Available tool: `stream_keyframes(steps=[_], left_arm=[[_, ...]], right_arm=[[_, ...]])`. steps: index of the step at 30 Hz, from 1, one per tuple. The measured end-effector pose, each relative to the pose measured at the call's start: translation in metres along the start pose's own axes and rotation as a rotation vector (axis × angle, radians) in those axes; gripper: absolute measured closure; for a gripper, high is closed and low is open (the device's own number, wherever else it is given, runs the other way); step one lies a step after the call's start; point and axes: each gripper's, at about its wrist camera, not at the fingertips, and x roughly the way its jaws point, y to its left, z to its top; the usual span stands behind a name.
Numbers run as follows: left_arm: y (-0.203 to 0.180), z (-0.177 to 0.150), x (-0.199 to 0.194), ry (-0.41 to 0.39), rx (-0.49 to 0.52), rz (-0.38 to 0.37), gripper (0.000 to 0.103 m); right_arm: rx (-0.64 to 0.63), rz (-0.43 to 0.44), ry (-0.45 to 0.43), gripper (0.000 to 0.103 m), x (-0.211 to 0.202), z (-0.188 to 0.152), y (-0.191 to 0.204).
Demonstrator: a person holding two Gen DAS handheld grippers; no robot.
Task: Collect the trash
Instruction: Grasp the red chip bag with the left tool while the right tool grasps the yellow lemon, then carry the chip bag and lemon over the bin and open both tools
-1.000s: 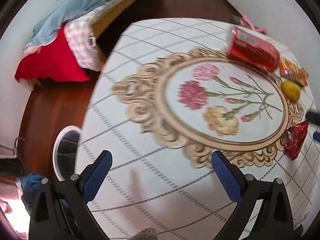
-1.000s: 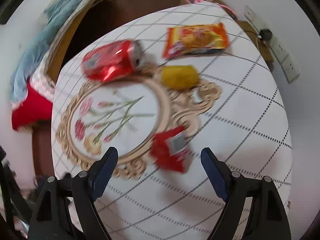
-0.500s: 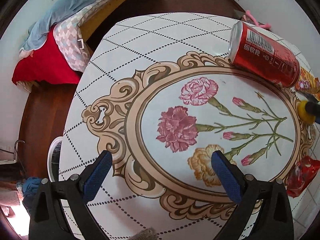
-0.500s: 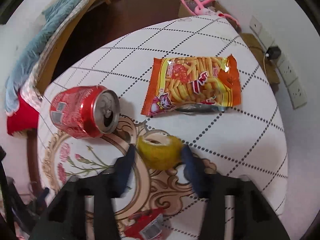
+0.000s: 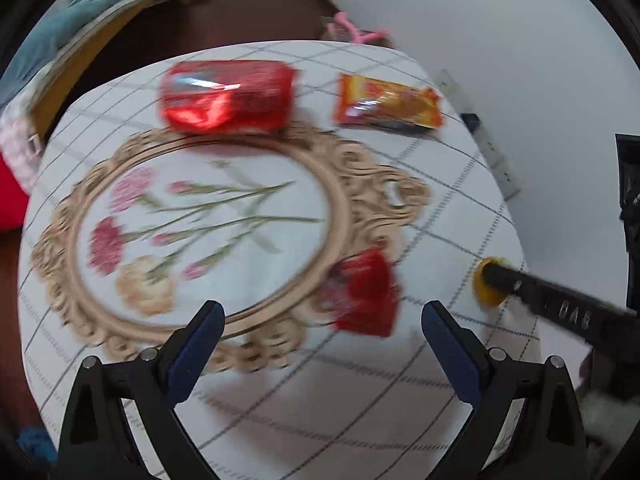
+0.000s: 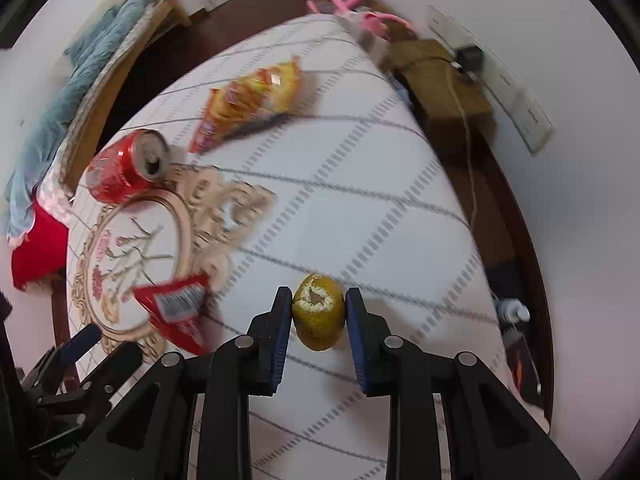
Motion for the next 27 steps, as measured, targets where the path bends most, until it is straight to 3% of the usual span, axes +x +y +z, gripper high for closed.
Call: stream_keyframes(steps=[2, 3, 5, 7, 12, 20, 27], left_arm=[[-0.011, 0.004, 0.006, 0.002, 0.013, -0.006, 0.018], [-0.014, 0.007, 0.010, 0.006, 0.018, 0.002, 0.030], [-0.021, 0.012, 0.014, -0.002, 0.028, 0.016, 0.040], [-0.025, 0.015, 0.016, -0.019, 0.043, 0.041, 0.066], [-0.023, 0.017, 0.010, -0.048, 0.053, 0.057, 0.089], [-0.004, 0.009, -0.019, -0.095, 0.044, 0.089, 0.093], [0.019, 0.002, -0.072, -0.181, 0.010, 0.128, 0.095]], right_arm=[[0.024, 0.008, 0.005, 0.075, 0.001, -0.007, -0.008], [0.028, 0.007, 0.005, 0.075, 0.001, -0.009, -0.010], [0.024, -0.001, -0.002, 0.075, 0.000, -0.012, -0.010], [0.027, 0.001, -0.002, 0.074, 0.000, -0.014, -0.012], [0.025, 0.000, -0.002, 0.075, -0.001, -0.015, -0.008], [0.001, 0.026, -0.013, 0.075, -0.010, -0.018, 0.003], [-0.050, 0.073, -0.048, 0.075, -0.038, -0.027, 0.030]])
